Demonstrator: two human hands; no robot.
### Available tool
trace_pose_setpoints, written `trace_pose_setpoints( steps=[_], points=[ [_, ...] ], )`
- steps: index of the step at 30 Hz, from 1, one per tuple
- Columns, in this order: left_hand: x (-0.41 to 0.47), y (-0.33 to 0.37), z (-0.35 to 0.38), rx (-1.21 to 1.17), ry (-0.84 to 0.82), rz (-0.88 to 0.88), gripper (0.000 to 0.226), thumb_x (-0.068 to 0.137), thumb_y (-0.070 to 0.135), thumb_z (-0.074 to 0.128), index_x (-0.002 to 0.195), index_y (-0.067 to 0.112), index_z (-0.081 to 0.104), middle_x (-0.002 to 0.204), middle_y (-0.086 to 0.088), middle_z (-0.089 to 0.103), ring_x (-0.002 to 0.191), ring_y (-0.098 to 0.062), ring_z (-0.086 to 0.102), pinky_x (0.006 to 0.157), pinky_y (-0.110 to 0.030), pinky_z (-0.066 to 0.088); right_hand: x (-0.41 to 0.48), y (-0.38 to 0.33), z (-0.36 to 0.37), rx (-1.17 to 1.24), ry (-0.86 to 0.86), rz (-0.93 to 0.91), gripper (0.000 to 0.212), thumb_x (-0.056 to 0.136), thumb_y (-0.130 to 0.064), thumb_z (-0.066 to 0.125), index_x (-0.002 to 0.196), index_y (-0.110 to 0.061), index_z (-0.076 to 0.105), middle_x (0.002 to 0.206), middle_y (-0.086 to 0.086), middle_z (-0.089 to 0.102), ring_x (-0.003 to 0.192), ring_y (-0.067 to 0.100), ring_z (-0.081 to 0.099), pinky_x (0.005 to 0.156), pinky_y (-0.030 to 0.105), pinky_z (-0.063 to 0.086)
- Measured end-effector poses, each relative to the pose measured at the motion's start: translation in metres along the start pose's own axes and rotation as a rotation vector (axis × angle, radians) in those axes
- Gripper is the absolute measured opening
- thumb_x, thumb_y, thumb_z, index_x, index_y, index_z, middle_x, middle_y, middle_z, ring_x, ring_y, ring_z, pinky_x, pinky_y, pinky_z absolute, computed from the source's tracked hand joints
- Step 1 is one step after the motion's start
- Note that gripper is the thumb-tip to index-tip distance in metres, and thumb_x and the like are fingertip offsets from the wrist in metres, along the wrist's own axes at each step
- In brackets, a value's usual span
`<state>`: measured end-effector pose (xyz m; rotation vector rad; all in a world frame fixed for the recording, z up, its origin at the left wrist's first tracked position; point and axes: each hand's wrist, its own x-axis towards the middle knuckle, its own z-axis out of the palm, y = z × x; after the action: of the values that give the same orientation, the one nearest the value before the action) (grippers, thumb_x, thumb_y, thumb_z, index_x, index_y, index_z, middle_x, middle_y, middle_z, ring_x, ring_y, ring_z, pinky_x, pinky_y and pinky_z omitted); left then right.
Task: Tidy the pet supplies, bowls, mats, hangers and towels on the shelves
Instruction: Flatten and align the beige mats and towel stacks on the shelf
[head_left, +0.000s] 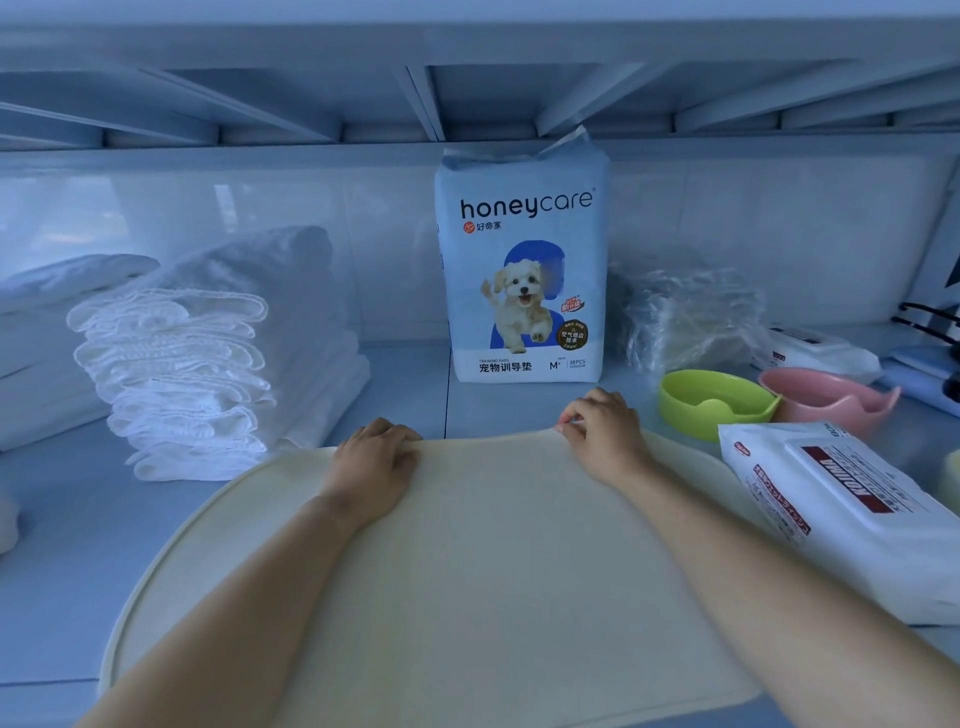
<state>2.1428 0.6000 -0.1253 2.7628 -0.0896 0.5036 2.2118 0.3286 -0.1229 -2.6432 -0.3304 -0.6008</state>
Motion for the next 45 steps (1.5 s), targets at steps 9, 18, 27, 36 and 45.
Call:
trace_pose_setpoints(
  steps=[9,18,27,36,45],
  points=[
    [0.001,0.000,0.004,0.006,-0.053,-0.066,0.029,0.094,0.037,0.044,0.121,0.031,0.055,0.117,-0.003,0.049,0.115,-0.024,0.044,0.099,-0.029,0.030,-0.002,0.001,0.001,0.057,-0.093,-0.037,0.022,0.091,-0.025,0.054,0.097,-0.010,0.069,0.105,0.005,0.059,0.103,0.022,0.052,0.087,0.033,0.045],
    [-0.005,0.006,0.000,-0.037,0.104,0.028,0.016,0.091,0.026,0.051,0.104,0.019,0.059,0.106,0.000,0.061,0.097,-0.026,0.057,0.083,-0.031,0.039,-0.003,0.001,-0.002,0.109,-0.117,-0.021,0.017,0.090,-0.026,0.056,0.101,-0.014,0.057,0.105,0.005,0.060,0.102,0.024,0.052,0.087,0.036,0.044],
    [-0.007,-0.002,-0.010,0.037,0.240,0.099,0.019,0.094,0.027,0.050,0.103,0.026,0.067,0.096,0.001,0.064,0.094,-0.024,0.059,0.081,-0.033,0.040,0.002,-0.015,-0.019,0.018,0.025,-0.145,0.016,0.090,-0.027,0.057,0.097,-0.013,0.057,0.099,0.001,0.065,0.098,0.023,0.053,0.081,0.035,0.039],
    [-0.005,-0.003,-0.007,-0.041,0.095,0.018,0.021,0.092,0.022,0.052,0.105,0.020,0.068,0.107,-0.003,0.064,0.100,-0.023,0.059,0.086,-0.030,0.045,-0.003,-0.003,-0.006,0.155,-0.054,-0.089,0.016,0.084,-0.021,0.068,0.095,-0.010,0.070,0.103,0.005,0.059,0.098,0.019,0.056,0.081,0.025,0.041],
    [-0.004,0.003,-0.016,0.082,0.122,-0.032,0.020,0.096,0.032,0.044,0.097,0.024,0.062,0.097,0.001,0.065,0.088,-0.023,0.059,0.070,-0.029,0.042,0.013,-0.014,-0.013,0.018,-0.081,-0.135,0.013,0.088,-0.026,0.060,0.095,-0.015,0.065,0.104,-0.001,0.059,0.101,0.017,0.053,0.085,0.030,0.041]
  ],
)
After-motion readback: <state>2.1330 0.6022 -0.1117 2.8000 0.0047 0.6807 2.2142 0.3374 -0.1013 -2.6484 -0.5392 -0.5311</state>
